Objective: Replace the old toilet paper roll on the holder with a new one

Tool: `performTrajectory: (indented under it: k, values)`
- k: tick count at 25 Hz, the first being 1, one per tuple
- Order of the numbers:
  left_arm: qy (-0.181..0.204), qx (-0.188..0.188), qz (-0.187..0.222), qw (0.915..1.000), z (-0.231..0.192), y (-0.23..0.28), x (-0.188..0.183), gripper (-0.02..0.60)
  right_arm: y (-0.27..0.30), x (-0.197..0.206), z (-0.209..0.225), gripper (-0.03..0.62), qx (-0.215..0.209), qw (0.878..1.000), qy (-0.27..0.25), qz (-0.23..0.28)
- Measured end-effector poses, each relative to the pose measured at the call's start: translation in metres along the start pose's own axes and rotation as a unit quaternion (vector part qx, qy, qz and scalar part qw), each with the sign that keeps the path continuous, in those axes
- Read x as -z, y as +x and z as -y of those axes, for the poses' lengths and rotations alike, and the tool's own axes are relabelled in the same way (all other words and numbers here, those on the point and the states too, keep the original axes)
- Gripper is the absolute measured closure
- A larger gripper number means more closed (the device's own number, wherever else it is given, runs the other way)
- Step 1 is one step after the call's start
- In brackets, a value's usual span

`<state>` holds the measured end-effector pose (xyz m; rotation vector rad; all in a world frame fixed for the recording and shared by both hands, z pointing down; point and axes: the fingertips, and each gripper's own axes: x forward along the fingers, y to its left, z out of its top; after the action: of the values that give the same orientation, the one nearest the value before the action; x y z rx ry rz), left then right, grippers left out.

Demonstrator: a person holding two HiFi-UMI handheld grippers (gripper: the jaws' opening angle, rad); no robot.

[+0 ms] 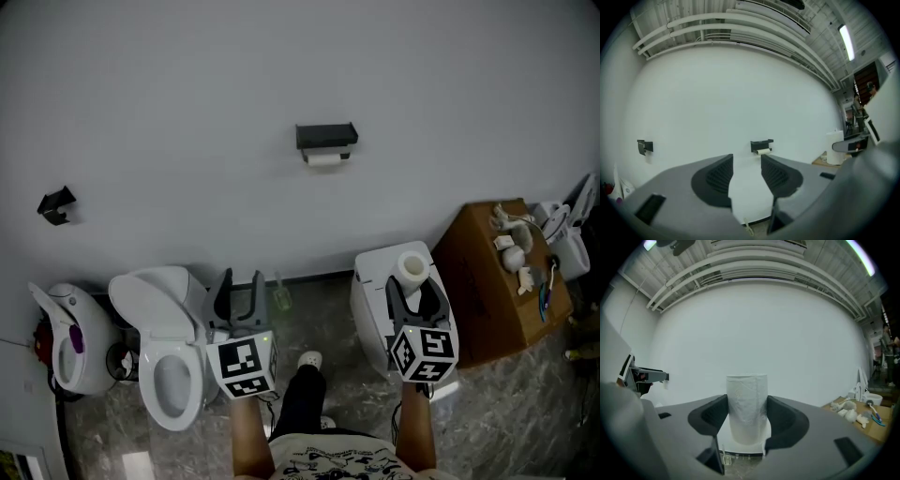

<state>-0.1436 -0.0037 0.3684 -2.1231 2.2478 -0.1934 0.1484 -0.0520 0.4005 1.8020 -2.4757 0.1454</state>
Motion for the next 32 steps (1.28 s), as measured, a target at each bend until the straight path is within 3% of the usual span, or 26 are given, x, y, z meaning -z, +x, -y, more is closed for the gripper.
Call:
performTrajectory:
  k: [16, 24, 32]
  values:
    - [0.014, 0.055, 0.019, 0.9982, -0.013, 0.205, -0.028, 0.413, 0.173, -0.032, 0.022, 0.326, 0.033, 0.999, -0.001, 0.001]
    - [0.039, 0.080, 0.007, 0.9960, -0.014, 0.264, -0.020, 0.413, 0.225, -0.026, 0.030, 0.326, 0.051, 0.999, 0.008, -0.009]
    - [0.051, 0.092, -0.007, 0.9944, -0.009, 0.291, -0.011, 0.413, 0.247, -0.017, 0.039, 0.324, 0.058, 0.998, 0.024, -0.018]
